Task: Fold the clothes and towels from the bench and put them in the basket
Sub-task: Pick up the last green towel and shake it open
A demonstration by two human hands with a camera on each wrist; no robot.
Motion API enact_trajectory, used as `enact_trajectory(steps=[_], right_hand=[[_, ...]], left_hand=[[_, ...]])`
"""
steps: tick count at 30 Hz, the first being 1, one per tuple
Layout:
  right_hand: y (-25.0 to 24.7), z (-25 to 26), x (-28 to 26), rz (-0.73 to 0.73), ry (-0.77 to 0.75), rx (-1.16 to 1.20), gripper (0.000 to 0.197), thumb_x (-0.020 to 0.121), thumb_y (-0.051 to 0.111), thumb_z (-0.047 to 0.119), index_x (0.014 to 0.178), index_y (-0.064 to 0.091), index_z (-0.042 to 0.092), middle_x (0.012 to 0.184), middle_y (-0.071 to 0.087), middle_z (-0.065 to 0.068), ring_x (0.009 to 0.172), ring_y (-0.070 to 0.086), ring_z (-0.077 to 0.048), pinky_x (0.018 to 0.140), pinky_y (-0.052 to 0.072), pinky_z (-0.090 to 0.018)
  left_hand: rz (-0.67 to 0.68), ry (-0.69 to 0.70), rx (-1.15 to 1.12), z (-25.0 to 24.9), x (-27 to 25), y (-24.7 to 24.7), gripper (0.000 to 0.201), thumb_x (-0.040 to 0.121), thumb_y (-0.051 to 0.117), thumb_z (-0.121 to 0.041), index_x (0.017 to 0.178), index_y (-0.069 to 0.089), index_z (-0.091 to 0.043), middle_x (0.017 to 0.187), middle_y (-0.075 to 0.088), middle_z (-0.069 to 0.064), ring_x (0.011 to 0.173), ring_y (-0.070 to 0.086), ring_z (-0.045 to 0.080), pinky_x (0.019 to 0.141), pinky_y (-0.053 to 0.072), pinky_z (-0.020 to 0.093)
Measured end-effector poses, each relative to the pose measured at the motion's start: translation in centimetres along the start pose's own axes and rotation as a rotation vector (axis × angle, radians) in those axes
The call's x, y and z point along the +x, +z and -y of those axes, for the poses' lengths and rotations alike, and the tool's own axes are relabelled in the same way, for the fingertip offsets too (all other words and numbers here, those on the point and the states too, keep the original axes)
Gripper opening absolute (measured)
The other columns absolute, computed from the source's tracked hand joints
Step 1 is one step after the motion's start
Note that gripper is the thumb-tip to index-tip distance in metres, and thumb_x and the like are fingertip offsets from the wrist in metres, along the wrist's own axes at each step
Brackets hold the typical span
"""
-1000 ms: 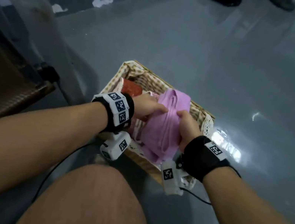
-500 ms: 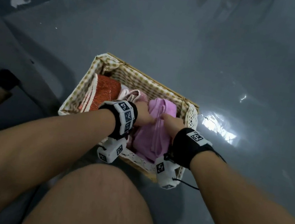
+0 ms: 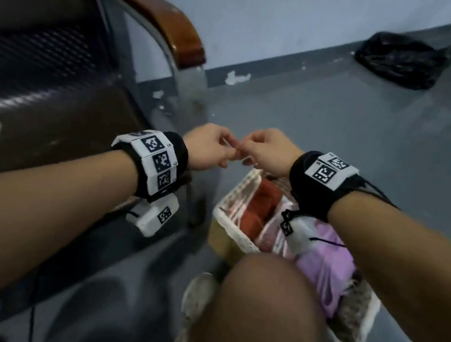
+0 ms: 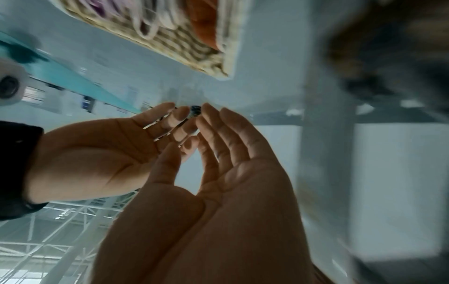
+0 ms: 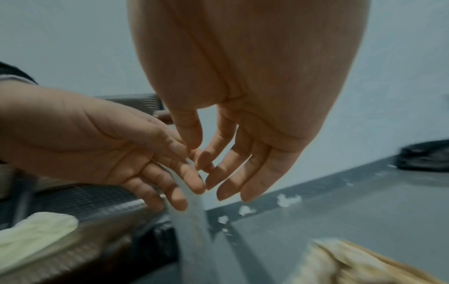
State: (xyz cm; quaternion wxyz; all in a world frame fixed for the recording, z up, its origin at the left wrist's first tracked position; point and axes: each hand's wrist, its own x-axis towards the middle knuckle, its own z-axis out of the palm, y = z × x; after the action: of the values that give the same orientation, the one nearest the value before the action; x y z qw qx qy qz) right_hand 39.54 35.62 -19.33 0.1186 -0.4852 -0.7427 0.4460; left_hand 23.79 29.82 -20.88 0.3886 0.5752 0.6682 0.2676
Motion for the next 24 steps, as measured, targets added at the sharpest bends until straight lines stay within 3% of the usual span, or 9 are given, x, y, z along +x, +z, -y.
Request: enact_trajectory(steps=[3,6,8,10,13,16,20,22,24], right_hand=[[4.9,7.2,2.7,0.136,-0.144,0.0,0.015,0.097,0.061,0.021,0.089,0.069,0.011,0.091,0.074,-0.01,0.074,0.068,-0.017,0.063,0.049,-0.021],[11.4,13.3,4.4,0.254,-0.255,0.014,0.014,0.098,0.061,0.02,0.086,0.066,0.016,0.091,0.075,-0.011,0.073,0.067,-0.019,0.062,0.049,-0.023],[16.3,16.1,5.0,0.319,-0.289,0.019,0.012,0.097,0.06,0.022,0.088,0.066,0.018,0.089,0.077,-0.008,0.073,0.069,-0.018,0.061,0.048,-0.023],[21.4,18.1,5.3,0.403,-0.303,0.016,0.011,0.097,0.06,0.021,0.088,0.066,0.019,0.082,0.075,-0.003,0.074,0.069,-0.018,0.063,0.051,-0.023],[28.5,19.7,5.3,0.543,-0.324,-0.071,0.012,0.097,0.059,0.021,0.086,0.066,0.021,0.084,0.073,-0.001,0.075,0.066,-0.018,0.07,0.052,-0.029],[33.7,20.3,5.1,0.639,-0.368,-0.219,0.006,0.095,0.062,0.024,0.092,0.067,0.023,0.098,0.073,-0.005,0.084,0.066,-0.02,0.076,0.053,-0.032],[37.9,21.0,4.9,0.652,-0.415,-0.312,0.016,0.093,0.065,0.026,0.106,0.071,0.018,0.089,0.069,0.003,0.089,0.065,-0.018,0.091,0.053,-0.036],[39.3,21.3,4.8,0.658,-0.417,-0.317,0.018,0.094,0.064,0.023,0.108,0.072,0.015,0.078,0.063,0.008,0.086,0.062,-0.017,0.09,0.052,-0.034],[40.4,21.6,4.7,0.678,-0.422,-0.338,0.021,0.093,0.063,0.022,0.111,0.071,0.014,0.078,0.061,0.006,0.087,0.06,-0.017,0.087,0.05,-0.032]], left_hand=[[-0.181,-0.084,0.055,4.6,-4.6,-7.7,0.007,0.088,0.07,-0.029,0.095,0.07,-0.027,0.088,0.076,0.001,0.086,0.073,0.022,0.087,0.058,0.043],[-0.352,-0.206,0.166,9.7,-10.6,-13.6,0.004,0.087,0.068,-0.034,0.091,0.069,-0.035,0.086,0.074,-0.012,0.084,0.07,0.009,0.078,0.055,0.029],[-0.436,-0.3,0.211,13.1,-14.7,-16.0,0.004,0.088,0.067,-0.034,0.091,0.067,-0.036,0.09,0.071,-0.012,0.084,0.066,0.009,0.074,0.05,0.026],[-0.497,-0.406,0.245,17.0,-18.5,-17.4,0.008,0.089,0.066,-0.032,0.097,0.066,-0.034,0.098,0.071,-0.007,0.088,0.064,0.013,0.078,0.049,0.028],[-0.506,-0.611,0.302,22.7,-23.0,-18.4,0.033,0.089,0.065,-0.032,0.121,0.064,-0.023,0.122,0.066,0.002,0.105,0.063,0.023,0.091,0.048,0.03],[-0.476,-0.802,0.405,27.4,-26.2,-18.9,0.059,0.09,0.064,-0.038,0.143,0.047,-0.02,0.143,0.05,0.011,0.129,0.049,0.033,0.105,0.042,0.038],[-0.488,-0.874,0.374,32.0,-28.1,-19.8,0.079,0.089,0.064,-0.037,0.155,0.026,-0.018,0.155,0.038,0.013,0.14,0.038,0.034,0.111,0.035,0.038],[-0.46,-0.87,0.405,33.5,-27.9,-20.0,0.077,0.089,0.063,-0.04,0.155,0.027,-0.023,0.154,0.04,0.011,0.14,0.038,0.034,0.113,0.035,0.039],[-0.455,-0.838,0.481,34.1,-27.3,-20.0,0.062,0.091,0.06,-0.043,0.147,0.041,-0.027,0.144,0.053,0.007,0.136,0.043,0.033,0.109,0.039,0.041]])
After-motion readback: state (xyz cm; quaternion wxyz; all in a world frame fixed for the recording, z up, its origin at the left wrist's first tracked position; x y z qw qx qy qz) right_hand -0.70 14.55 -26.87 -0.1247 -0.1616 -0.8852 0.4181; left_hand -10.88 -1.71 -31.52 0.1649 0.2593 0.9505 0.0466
